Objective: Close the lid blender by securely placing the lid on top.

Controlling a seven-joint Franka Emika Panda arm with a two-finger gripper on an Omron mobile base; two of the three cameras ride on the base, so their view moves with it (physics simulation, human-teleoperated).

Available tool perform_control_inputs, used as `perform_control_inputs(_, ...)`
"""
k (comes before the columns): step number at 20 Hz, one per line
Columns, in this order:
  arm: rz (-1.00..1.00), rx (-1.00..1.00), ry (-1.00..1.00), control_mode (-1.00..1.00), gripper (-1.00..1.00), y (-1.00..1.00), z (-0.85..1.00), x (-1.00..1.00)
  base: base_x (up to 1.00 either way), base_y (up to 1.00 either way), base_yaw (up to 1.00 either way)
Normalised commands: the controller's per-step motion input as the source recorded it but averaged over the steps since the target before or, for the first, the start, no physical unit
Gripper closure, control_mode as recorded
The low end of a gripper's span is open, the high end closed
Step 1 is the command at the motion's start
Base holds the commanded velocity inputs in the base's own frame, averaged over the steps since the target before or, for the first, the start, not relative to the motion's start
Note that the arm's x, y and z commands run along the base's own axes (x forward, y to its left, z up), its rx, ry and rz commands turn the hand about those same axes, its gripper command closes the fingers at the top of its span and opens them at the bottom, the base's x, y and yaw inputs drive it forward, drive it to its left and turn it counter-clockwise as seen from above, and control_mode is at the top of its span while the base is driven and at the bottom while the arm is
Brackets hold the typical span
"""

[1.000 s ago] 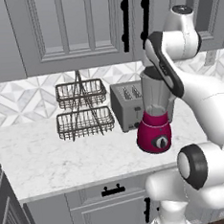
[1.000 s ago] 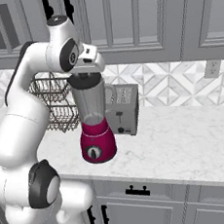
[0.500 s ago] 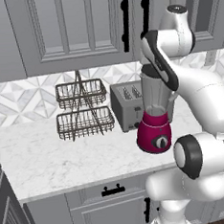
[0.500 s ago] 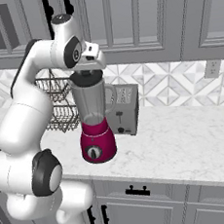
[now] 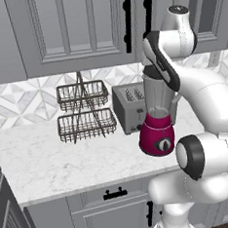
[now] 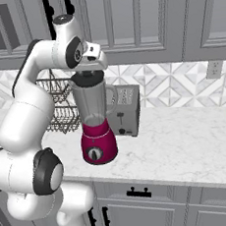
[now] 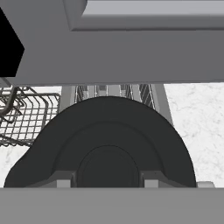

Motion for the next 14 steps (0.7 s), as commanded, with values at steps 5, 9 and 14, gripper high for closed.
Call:
perform_control_inputs(5, 0.00, 0.00, 0.03, -1.00, 1.00, 0.00, -0.11, -0.02, 0.00, 0.00, 0.00)
perform_control_inputs(9, 0.00, 0.00, 0.08, -1.00, 1.00, 0.00, -0.03, -0.16, 0.00, 0.00, 0.00)
perform_control_inputs(14, 0.00, 0.00, 0.08, -1.00, 1.00, 0.00, 0.00, -0.20, 0.00, 0.00, 0.00)
